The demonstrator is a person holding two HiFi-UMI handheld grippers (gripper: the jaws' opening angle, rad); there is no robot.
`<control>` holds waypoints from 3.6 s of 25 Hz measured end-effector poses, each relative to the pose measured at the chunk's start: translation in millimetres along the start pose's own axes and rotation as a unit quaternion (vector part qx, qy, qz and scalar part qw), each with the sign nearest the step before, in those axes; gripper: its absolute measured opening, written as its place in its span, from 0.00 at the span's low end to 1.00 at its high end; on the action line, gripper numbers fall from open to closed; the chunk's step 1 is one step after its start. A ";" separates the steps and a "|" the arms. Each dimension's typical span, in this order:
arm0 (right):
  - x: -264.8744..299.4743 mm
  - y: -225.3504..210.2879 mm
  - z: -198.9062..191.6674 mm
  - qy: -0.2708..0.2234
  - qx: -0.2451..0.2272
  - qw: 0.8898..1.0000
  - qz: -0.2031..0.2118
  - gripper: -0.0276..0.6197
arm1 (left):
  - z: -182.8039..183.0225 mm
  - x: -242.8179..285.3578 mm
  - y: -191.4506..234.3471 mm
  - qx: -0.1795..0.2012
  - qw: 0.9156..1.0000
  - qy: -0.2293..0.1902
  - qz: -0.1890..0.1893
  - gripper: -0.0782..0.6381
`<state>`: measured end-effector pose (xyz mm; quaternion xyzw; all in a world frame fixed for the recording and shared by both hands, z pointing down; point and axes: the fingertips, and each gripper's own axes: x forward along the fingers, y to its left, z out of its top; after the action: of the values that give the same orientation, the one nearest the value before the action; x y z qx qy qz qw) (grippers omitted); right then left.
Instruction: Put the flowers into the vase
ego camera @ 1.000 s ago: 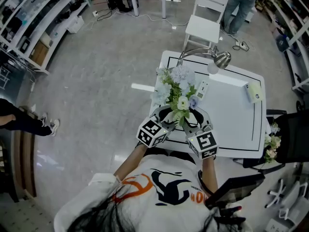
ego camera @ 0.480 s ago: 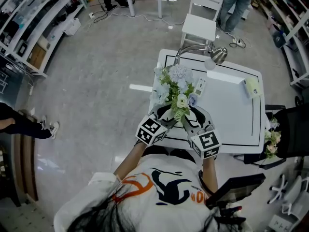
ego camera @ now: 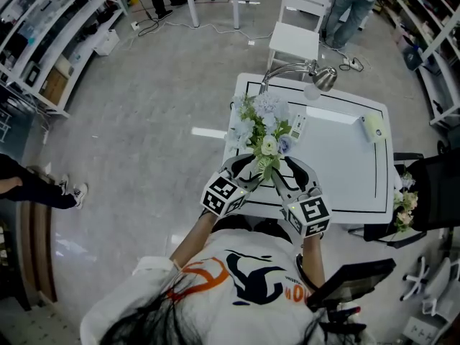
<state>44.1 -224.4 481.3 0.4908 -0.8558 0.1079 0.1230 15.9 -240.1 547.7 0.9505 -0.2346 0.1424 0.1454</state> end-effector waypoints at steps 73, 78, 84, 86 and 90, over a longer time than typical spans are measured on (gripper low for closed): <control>-261.2 145.1 -114.9 -0.035 0.090 0.995 -0.001 0.08 | -86.1 -152.5 -267.4 0.005 0.998 -0.039 0.053 0.13; -260.1 147.6 -118.4 -0.027 0.088 0.996 0.001 0.08 | -90.7 -154.6 -267.4 0.003 0.998 -0.034 0.054 0.12; -255.2 147.3 -118.5 -0.023 0.094 0.995 0.006 0.07 | -92.3 -154.7 -264.3 0.001 0.998 -0.032 0.054 0.12; -253.0 147.5 -118.5 -0.021 0.093 0.995 0.008 0.07 | -92.5 -154.8 -261.3 0.000 0.998 -0.032 0.057 0.12; -251.2 146.2 -118.9 -0.018 0.093 0.995 0.010 0.07 | -90.8 -154.0 -257.4 -0.003 0.998 -0.034 0.060 0.12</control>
<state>52.4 88.6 505.0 0.4934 -0.8489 0.1795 0.0602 -7.9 71.6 524.8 0.9385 -0.2965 0.1182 0.1316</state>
